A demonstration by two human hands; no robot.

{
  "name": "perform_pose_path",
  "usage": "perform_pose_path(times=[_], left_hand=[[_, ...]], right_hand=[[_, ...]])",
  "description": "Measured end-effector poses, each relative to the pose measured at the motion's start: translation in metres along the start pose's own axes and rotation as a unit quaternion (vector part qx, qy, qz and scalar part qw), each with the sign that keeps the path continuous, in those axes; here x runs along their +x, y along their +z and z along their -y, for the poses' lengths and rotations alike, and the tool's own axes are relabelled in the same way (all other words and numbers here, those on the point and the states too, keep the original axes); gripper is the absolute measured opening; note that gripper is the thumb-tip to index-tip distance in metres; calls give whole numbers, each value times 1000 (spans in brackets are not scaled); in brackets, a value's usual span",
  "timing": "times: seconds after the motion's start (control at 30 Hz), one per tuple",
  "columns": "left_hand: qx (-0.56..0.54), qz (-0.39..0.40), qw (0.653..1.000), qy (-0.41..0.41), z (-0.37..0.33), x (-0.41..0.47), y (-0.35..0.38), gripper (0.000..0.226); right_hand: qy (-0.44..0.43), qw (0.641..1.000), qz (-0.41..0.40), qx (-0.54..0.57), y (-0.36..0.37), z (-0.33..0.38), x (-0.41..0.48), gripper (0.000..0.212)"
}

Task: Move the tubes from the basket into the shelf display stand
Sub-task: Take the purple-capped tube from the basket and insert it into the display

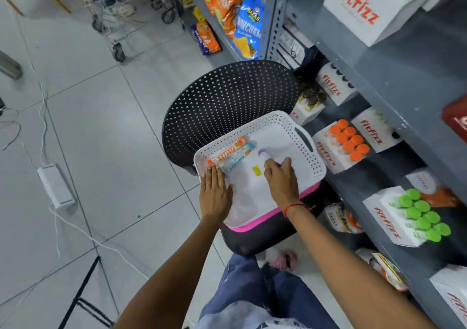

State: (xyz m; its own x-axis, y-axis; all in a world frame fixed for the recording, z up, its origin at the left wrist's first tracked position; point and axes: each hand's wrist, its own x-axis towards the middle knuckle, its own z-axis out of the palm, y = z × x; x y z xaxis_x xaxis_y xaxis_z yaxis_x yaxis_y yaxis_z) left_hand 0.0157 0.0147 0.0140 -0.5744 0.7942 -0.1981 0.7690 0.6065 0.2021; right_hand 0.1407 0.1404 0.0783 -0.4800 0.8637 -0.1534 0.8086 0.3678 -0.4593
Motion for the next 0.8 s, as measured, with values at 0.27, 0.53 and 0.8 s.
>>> perform_pose_path(times=[0.27,0.53,0.8], left_hand=[[-45,-78,977,193,-137,19,-51,59],[-106,-122,881,444,-304,-6,-96,58],[-80,-48,815,572,-387,-42,-87,55]], right_hand=[[63,996,-31,51,-144,-59,-37,31],[130,986,-106,-6,-317,-108,-132,32],[221,957,-187,-31,-434,-164,-204,20]])
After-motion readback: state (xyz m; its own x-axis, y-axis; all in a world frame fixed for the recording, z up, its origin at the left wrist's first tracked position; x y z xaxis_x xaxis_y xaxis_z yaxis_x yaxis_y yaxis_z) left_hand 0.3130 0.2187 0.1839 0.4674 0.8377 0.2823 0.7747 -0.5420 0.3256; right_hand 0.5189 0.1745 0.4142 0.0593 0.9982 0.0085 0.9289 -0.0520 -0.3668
